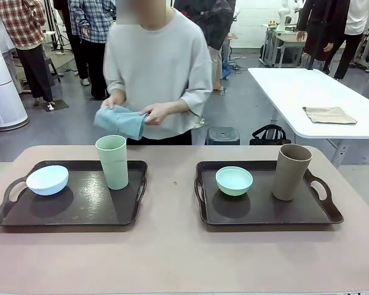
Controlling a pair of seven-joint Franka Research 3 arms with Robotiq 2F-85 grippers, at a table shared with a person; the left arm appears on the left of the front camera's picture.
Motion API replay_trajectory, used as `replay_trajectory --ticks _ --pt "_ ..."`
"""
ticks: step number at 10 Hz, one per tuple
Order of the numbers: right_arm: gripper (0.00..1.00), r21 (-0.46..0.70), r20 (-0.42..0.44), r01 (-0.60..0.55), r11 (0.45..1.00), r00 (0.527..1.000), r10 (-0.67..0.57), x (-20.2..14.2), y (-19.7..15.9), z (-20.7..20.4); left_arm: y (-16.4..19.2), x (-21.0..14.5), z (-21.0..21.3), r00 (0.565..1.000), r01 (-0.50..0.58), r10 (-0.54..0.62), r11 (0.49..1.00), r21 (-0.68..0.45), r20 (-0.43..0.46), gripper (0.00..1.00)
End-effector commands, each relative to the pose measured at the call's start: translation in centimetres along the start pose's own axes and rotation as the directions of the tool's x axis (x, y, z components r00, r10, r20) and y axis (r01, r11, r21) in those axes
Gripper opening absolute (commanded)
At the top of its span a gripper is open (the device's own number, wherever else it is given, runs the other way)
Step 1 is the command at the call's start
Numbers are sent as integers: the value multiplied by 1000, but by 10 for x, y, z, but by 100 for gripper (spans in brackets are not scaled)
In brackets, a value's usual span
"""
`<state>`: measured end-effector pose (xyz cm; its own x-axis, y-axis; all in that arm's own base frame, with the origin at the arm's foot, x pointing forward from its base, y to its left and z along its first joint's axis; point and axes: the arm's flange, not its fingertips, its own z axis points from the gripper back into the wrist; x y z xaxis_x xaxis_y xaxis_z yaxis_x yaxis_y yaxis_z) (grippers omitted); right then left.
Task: Set up a tray with a mat and arrange the tableware.
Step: Pick up the Picnic Bowl and Reusable plastic cup from the Handle tray in front of the human's position and hold them in the air.
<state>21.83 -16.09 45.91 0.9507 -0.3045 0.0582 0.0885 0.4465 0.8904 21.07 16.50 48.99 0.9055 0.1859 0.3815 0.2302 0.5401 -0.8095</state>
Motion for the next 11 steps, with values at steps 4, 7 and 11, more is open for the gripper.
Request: replay_trajectory --ticks 4,7,11 --pt "100 31 5 -13 999 1000 13 3 0 0 1 1 0 1000 22 -22 1000 -20 12 100" --pt "100 31 5 -13 999 1000 13 3 0 0 1 1 0 1000 22 -22 1000 -20 12 100" --pt "100 31 5 -13 999 1000 13 3 0 0 1 1 0 1000 22 -22 1000 -20 12 100"
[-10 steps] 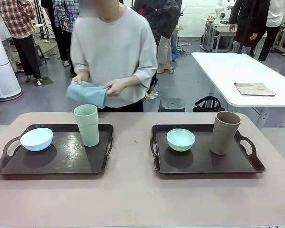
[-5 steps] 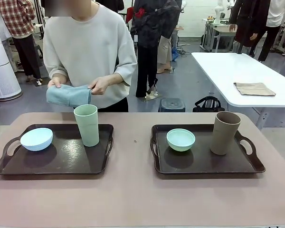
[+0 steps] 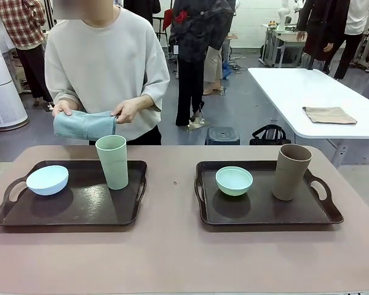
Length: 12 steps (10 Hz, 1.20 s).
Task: Set up a tray with a mat and arrange the tableware.
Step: Pick up the Picnic Bowl and Reusable plastic cup from the Handle tray in front of the human's position and hold them in the air.
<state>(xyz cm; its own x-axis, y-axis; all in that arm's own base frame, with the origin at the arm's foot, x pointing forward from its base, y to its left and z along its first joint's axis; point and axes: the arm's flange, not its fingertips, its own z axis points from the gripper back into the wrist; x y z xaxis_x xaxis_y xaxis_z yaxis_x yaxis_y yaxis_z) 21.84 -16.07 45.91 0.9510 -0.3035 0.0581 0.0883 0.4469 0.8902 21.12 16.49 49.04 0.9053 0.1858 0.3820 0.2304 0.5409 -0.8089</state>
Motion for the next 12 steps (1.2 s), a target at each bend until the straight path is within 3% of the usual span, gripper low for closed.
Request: replay_trajectory --ticks 1,12 --pt "100 31 6 -13 999 1000 13 3 0 0 1 0 0 1000 21 -21 1000 -20 12 100" --pt "100 31 6 -13 999 1000 13 3 0 0 1 0 0 1000 21 -21 1000 -20 12 100"
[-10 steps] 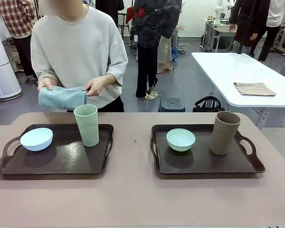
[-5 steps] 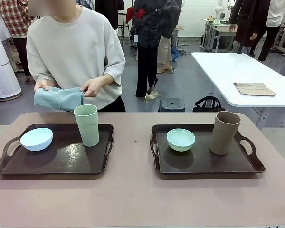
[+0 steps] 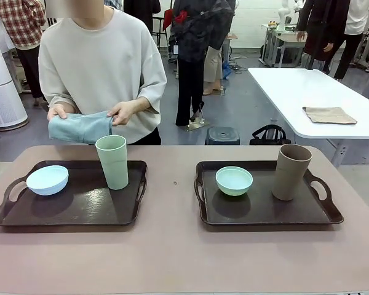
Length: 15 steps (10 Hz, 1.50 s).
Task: Set up a tray with a mat and arrange the tableware.
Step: Pick up the Picnic Bowl and Reusable plastic cup from the Handle tray in front of the human's position and hold them in the air.
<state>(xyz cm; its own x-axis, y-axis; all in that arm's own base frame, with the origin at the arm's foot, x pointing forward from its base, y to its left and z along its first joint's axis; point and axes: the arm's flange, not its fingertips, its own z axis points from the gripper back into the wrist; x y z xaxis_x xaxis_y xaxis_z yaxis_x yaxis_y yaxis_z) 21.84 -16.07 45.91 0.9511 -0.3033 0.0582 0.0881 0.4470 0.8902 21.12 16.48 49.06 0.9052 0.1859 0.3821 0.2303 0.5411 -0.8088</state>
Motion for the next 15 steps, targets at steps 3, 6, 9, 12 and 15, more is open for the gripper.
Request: replay_trajectory --ticks 3,6,9,12,15 --pt "100 31 6 -13 999 1000 12 3 0 0 1 0 0 1000 21 -21 1000 -21 11 100" --pt "100 31 6 -13 999 1000 12 3 0 0 1 0 0 1000 21 -21 1000 -21 11 100" --pt "100 -50 -33 -83 995 996 81 4 10 -13 -7 6 -10 997 53 -49 996 74 -54 100" --pt "100 -207 -150 -301 931 950 273 28 54 -75 -64 19 -42 947 181 -131 972 151 -294 100" --pt "100 -319 -179 -423 848 906 384 79 88 -172 -112 33 -71 906 268 -96 883 385 -411 100"
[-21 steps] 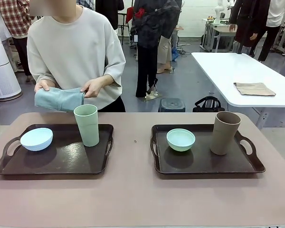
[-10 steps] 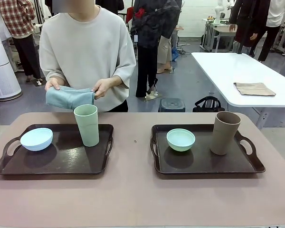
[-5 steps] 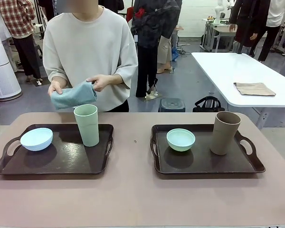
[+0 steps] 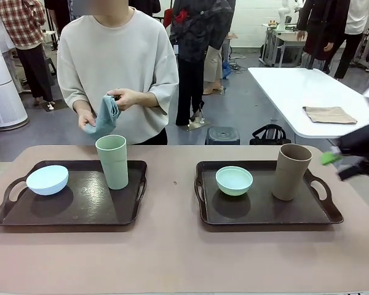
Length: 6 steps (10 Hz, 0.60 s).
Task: Set up a tray with a mat and arrange the tableware.
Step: Pick up the Picnic Bowl and Reusable plastic cup from the Handle tray in front of the human's position and hold them in the air.
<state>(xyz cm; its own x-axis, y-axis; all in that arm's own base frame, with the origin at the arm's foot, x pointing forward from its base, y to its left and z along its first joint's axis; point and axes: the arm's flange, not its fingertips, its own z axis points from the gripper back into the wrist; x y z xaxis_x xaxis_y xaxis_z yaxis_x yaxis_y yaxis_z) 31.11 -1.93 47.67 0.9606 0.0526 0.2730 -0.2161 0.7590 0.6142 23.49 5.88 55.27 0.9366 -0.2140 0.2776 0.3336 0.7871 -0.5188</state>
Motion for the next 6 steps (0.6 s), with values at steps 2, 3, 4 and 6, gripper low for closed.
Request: replay_trajectory --ticks 2,3,4,6 --pt "100 -23 47 -159 987 986 160 76 37 -78 -30 22 -4 998 -23 36 969 246 -47 100" --pt "100 5 25 -268 964 963 267 87 61 -101 -35 27 -5 998 -29 46 956 293 -50 100" --pt "100 -6 19 -369 929 929 369 95 82 -124 -37 28 -2 996 -40 64 946 322 -63 100" --pt "100 26 -32 -424 905 905 425 117 98 -162 -32 36 2 992 -78 108 926 370 -60 100"
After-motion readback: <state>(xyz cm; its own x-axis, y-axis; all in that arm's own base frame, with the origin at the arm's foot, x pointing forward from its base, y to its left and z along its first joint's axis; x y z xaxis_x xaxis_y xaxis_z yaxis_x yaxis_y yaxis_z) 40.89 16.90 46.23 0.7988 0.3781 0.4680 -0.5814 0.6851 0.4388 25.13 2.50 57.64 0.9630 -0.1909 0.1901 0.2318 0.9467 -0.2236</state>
